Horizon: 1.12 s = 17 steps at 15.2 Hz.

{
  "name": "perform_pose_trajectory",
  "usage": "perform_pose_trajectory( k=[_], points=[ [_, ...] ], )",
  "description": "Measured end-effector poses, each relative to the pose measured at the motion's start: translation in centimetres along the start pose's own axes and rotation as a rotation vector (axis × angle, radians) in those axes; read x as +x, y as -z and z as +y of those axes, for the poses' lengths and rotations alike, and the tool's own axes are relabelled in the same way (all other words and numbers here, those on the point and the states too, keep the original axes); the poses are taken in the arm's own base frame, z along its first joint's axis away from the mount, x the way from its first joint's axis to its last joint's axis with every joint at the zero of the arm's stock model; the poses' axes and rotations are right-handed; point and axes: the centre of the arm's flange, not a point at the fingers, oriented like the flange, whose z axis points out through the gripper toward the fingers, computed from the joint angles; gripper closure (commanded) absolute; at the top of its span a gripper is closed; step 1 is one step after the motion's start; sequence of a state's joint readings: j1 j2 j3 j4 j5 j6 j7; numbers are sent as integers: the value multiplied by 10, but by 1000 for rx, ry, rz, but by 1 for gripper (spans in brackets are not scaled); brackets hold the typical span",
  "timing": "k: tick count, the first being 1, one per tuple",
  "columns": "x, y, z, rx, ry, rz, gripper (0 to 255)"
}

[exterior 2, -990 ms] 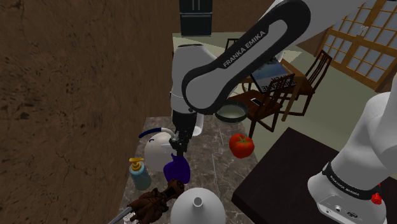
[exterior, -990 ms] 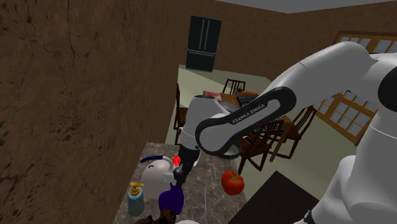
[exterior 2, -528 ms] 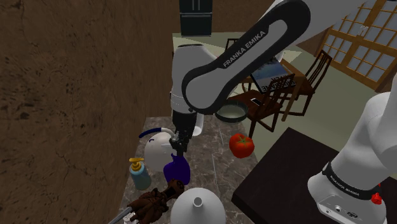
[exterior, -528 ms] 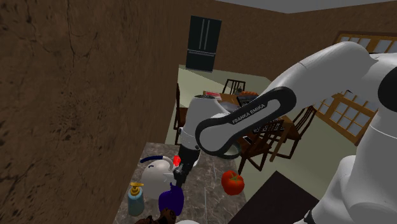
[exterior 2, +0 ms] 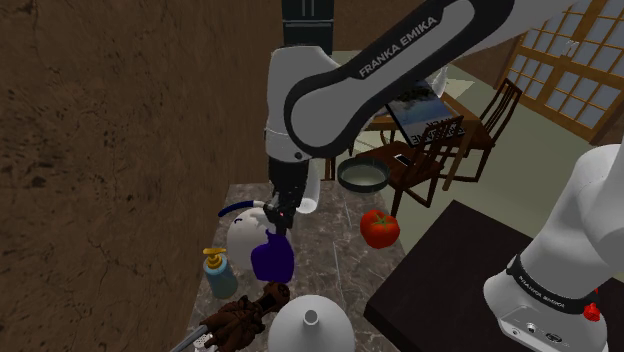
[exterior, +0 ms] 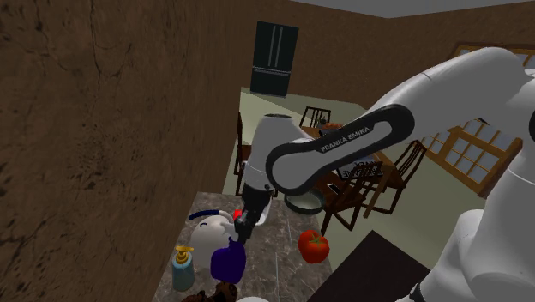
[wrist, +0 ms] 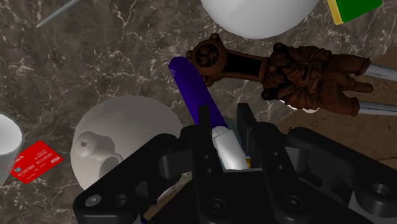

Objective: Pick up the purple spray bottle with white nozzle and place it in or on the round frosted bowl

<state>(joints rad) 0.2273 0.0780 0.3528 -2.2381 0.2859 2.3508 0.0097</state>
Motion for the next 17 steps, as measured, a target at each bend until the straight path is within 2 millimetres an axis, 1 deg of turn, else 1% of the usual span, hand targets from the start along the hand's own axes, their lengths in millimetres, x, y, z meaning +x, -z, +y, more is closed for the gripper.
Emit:
perform_pose_trajectory(
  k=[17],
  points=[
    [0, 88, -20, 0, 0, 0, 255]
  ],
)
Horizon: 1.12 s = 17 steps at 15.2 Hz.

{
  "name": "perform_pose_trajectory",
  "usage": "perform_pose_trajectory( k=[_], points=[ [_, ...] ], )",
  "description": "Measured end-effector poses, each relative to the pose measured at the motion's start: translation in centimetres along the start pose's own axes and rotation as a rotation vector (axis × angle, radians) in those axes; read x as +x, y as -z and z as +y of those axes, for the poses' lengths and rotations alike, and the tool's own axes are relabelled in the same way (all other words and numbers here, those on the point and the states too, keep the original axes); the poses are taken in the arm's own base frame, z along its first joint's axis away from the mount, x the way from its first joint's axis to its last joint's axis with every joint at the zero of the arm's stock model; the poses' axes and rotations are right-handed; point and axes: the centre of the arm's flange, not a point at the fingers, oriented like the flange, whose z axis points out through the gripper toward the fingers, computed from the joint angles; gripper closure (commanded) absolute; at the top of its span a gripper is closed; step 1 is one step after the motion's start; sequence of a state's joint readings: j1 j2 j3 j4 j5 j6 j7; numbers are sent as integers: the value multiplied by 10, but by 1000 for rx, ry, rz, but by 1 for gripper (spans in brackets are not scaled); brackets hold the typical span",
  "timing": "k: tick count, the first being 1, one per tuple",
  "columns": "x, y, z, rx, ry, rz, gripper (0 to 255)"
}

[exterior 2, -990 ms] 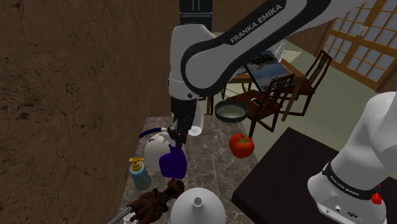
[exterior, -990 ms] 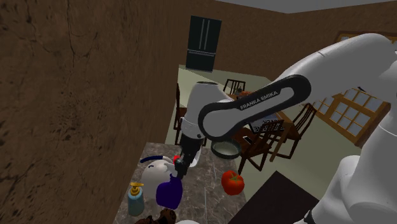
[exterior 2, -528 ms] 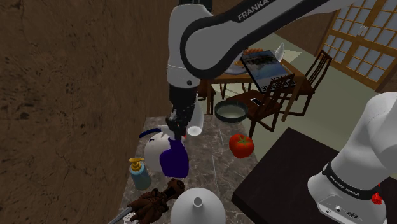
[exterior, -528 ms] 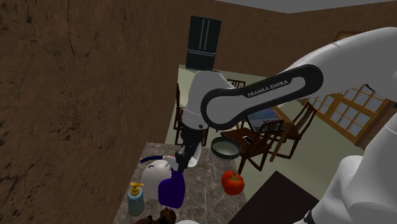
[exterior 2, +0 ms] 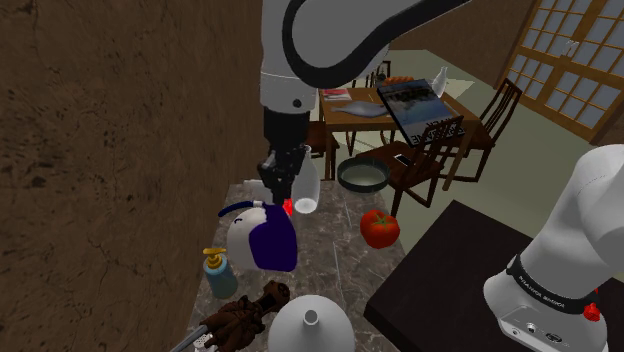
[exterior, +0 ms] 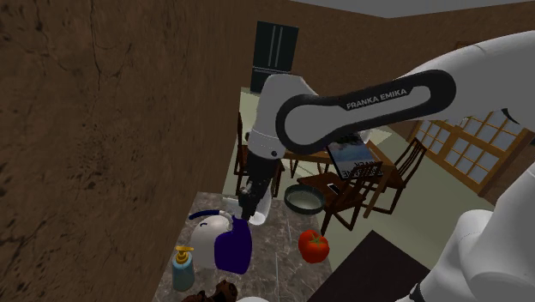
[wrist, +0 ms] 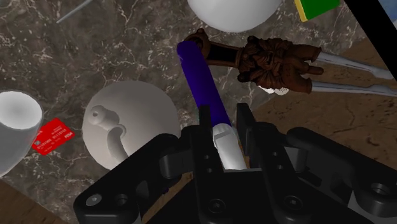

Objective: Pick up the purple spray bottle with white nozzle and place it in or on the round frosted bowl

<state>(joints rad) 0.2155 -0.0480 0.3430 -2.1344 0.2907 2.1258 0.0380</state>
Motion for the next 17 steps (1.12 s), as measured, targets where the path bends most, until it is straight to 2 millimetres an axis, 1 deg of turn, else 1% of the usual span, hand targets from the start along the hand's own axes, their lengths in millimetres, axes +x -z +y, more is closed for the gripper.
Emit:
perform_pose_trajectory(
  k=[8, 9, 11, 17],
  points=[
    [1, 39, -10, 0, 0, 0, 255],
    [-1, 43, -5, 0, 0, 0, 255],
    [-5, 52, 12, 0, -1, 0, 255],
    [-16, 84, 83, 0, -2, 0, 255]
  ],
)
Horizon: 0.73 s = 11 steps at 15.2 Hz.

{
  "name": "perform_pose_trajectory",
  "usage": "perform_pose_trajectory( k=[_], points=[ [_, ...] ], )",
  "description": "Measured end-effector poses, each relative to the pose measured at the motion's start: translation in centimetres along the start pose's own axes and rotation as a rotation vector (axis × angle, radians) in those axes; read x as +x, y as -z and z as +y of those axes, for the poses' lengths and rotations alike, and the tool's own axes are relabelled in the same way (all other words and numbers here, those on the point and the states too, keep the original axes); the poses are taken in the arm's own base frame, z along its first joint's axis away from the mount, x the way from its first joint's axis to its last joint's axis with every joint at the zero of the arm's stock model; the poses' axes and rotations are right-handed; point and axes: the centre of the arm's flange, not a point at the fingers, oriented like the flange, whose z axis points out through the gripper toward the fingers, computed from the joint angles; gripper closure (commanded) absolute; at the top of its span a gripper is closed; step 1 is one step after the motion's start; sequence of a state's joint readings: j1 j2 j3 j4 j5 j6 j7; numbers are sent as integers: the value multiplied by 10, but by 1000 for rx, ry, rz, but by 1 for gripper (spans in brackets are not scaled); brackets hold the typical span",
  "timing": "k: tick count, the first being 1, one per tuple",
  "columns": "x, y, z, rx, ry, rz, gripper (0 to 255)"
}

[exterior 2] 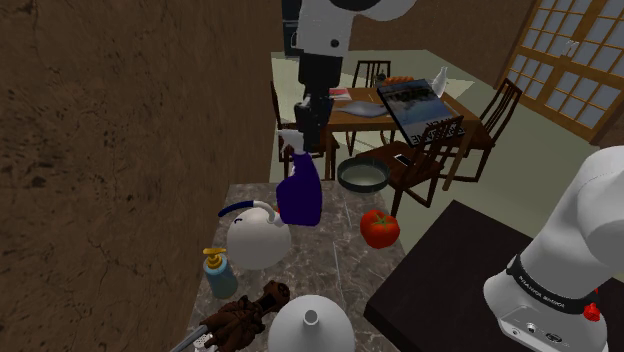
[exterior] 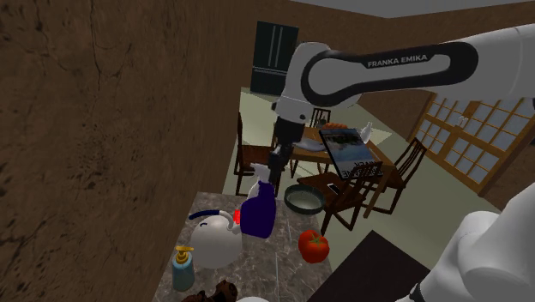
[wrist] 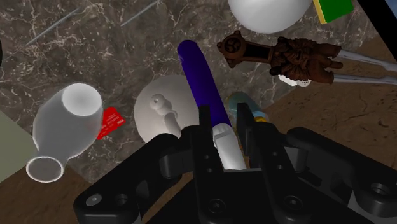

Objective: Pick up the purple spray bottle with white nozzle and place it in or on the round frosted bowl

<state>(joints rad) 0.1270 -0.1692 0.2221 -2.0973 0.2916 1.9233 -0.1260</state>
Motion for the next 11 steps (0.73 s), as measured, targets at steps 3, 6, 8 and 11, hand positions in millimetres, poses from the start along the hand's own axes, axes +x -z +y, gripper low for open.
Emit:
perform_pose_trajectory(
  k=[3, 6, 8, 11],
  points=[
    [-5, 23, 34, 0, 0, 1, 255],
    [-14, 36, 69, 0, 0, 0, 255],
    [-19, 49, 96, 0, 0, 0, 255],
    [-26, 64, 129, 0, 0, 0, 255]
  ],
)
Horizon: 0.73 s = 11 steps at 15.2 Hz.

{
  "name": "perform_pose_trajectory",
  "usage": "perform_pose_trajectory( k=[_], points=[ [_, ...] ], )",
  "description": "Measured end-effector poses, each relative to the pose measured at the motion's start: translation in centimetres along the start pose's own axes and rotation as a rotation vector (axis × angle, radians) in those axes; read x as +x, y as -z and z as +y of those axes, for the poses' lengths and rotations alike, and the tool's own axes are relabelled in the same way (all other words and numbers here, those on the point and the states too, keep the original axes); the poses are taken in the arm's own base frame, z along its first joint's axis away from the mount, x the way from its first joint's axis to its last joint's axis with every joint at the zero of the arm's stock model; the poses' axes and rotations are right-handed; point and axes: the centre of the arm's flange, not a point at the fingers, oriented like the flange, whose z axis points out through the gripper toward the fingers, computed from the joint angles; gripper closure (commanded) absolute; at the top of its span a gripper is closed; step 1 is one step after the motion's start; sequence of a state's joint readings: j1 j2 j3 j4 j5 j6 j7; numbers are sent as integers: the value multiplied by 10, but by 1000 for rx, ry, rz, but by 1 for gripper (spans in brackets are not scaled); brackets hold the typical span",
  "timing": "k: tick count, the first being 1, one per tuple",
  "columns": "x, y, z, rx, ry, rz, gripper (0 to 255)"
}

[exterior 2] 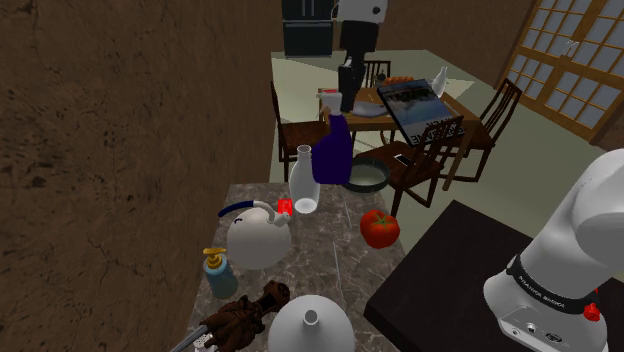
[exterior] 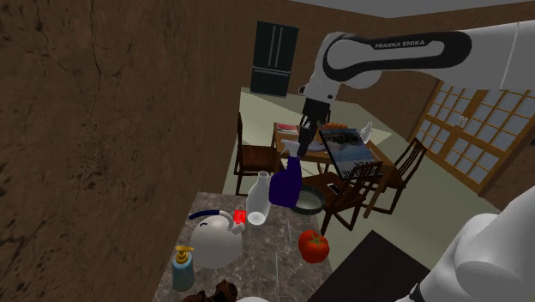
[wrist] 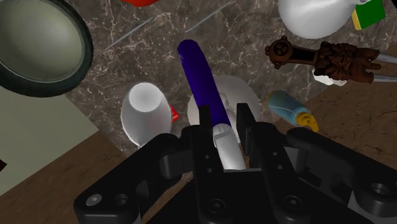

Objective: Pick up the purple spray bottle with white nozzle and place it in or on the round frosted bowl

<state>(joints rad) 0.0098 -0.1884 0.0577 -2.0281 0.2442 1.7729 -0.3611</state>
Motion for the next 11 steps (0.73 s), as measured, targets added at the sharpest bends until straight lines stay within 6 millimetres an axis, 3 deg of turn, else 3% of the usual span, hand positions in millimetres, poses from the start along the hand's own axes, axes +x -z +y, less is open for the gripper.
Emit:
perform_pose_trajectory(
  k=[11],
  points=[
    [-25, 63, 129, 0, 0, 0, 255]
  ],
)
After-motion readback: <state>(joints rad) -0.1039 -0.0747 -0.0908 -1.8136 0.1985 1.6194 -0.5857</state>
